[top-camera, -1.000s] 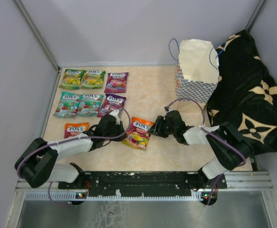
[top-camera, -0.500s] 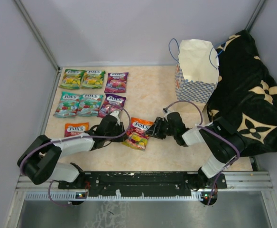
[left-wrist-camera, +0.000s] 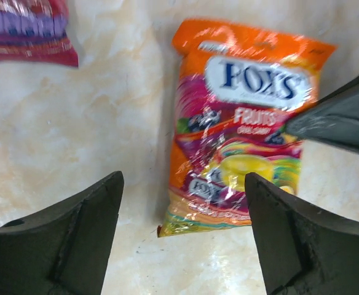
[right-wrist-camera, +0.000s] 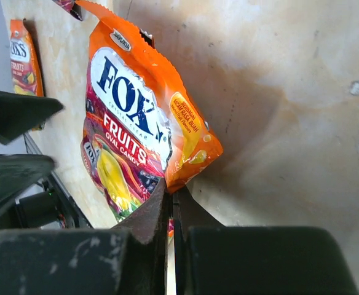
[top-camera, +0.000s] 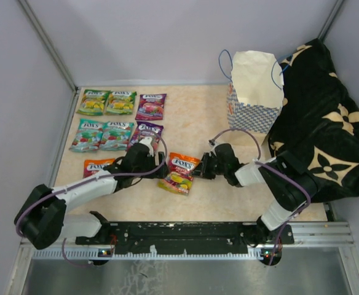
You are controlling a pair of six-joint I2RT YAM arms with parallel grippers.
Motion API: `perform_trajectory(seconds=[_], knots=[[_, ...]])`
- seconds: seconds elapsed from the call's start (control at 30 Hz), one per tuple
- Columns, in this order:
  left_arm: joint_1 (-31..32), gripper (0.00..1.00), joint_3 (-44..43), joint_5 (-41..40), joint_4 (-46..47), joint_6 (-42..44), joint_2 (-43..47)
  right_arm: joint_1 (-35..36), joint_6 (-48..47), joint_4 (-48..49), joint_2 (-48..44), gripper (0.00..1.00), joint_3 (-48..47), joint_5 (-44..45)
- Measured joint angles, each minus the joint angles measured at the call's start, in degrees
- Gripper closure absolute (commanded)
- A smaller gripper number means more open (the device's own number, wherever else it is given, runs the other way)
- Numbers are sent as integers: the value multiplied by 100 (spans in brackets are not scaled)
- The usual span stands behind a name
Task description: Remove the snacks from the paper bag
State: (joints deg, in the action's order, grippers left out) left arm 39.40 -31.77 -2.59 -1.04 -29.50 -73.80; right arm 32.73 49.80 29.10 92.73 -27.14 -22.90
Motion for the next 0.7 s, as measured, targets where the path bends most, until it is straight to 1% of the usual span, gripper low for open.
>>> perform_trajectory(seconds=[0.1,0.17,0.23,0.37,0.5,0.7], knots=[[-188,11,-162,144,-94,129,407,11,-258,-354,24,100,-269,-127],[-531,11,-291,459,-87,195,658,66,-431,-555,129,100,-492,-184],[-1005,11,-413,780,-59,232,824,212,-570,-713,317,100,-752,-188],[-1652,11,-621,1217,-22,227,1047,726,-612,-855,634,100,-1204,-190],[-1707,10,-868,1471,-138,232,1231,1115,-404,-824,1021,100,-1561,-297],[-1808,9,-1519,1569,-658,461,1517,1447,-122,-817,1499,100,-2184,-256]])
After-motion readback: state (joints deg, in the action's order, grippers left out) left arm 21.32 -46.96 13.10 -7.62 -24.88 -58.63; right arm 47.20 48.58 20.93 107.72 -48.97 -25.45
